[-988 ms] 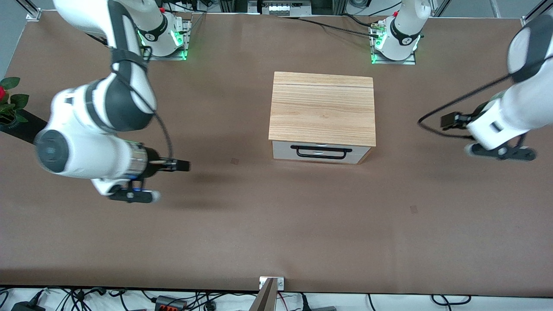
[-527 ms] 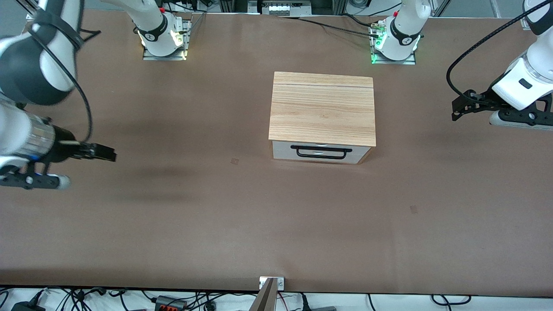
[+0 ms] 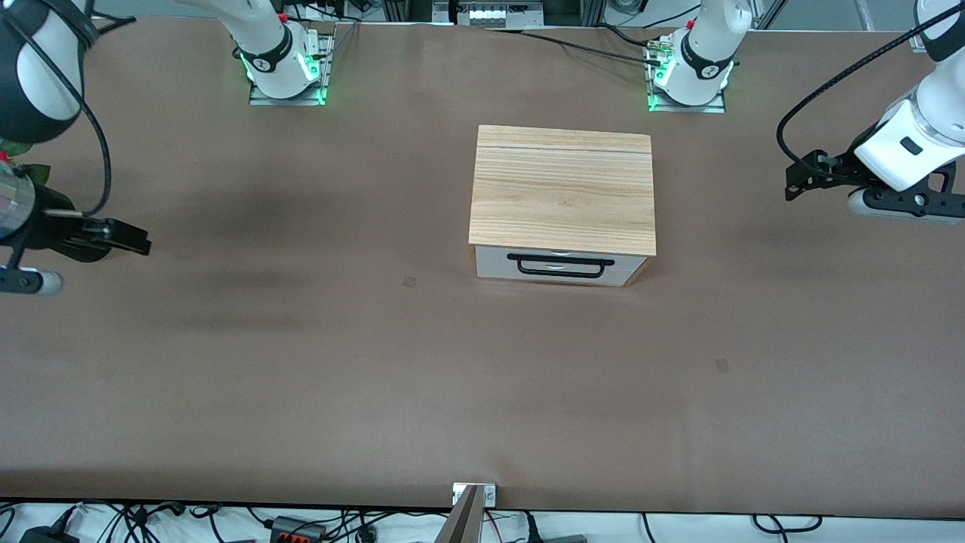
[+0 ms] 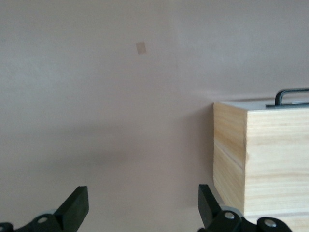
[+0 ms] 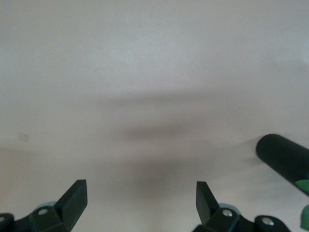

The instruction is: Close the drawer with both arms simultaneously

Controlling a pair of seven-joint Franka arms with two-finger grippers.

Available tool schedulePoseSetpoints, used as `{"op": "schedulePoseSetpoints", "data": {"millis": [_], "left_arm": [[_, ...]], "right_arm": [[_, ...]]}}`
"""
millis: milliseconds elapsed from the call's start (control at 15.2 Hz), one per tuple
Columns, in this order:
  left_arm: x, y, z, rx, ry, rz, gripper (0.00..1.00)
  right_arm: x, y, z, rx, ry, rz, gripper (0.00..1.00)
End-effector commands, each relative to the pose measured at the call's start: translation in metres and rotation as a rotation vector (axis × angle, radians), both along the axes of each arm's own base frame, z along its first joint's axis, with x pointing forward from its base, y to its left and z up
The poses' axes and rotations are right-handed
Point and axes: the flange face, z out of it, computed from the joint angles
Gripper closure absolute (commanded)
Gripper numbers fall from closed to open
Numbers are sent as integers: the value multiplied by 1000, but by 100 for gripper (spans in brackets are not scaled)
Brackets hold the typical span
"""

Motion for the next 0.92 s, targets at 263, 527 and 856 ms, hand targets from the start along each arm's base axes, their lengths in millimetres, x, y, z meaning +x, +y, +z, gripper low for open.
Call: {"op": "schedulePoseSetpoints", "data": {"millis": [263, 527, 856], "left_arm": [[1, 6, 21, -3, 12, -1, 0], [3, 8, 25, -2, 0, 3, 0], [3, 7, 28, -2, -8, 3, 0]], "right_arm": [[-51, 34, -11, 21, 16, 36, 0], [-68, 35, -17, -11, -26, 17, 0], [-79, 33, -3, -15, -10, 13, 0]]}}
